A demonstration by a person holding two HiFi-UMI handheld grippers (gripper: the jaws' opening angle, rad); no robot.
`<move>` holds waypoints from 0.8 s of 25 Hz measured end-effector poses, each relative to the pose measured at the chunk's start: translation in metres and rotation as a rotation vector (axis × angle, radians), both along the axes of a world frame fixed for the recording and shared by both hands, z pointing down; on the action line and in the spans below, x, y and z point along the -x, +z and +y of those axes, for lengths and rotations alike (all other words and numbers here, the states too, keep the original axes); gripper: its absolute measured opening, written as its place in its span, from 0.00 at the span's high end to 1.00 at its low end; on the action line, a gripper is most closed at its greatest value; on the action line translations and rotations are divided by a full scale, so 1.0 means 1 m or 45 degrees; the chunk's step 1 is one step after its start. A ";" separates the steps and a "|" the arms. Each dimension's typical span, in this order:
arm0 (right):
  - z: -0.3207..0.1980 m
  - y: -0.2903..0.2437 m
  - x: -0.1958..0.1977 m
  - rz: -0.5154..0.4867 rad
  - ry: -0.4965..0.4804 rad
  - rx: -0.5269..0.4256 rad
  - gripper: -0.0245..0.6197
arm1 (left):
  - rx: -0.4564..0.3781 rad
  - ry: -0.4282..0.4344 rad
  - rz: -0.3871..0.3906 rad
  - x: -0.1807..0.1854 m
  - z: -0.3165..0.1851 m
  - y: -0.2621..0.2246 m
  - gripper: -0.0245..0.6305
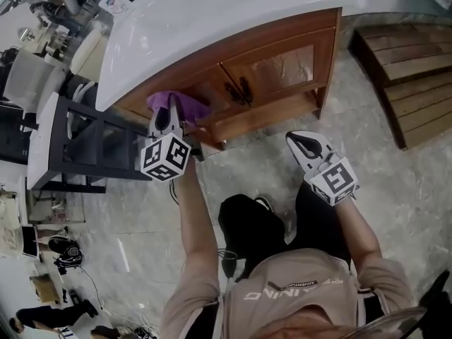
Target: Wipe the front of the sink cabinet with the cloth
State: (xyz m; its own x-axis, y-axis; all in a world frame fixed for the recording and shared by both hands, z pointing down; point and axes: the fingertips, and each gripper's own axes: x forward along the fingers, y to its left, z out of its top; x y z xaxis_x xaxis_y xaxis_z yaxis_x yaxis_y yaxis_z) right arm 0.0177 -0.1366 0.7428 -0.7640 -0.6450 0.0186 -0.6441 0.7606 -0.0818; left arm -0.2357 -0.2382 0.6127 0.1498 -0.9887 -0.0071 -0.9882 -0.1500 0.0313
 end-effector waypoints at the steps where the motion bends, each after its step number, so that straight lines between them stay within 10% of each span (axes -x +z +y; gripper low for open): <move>1: 0.001 0.000 -0.004 0.005 0.006 0.002 0.94 | 0.003 0.024 -0.002 -0.009 -0.002 0.001 0.91; 20: 0.015 0.019 -0.093 0.014 0.233 0.087 0.95 | -0.023 0.533 -0.038 -0.216 -0.037 0.000 0.91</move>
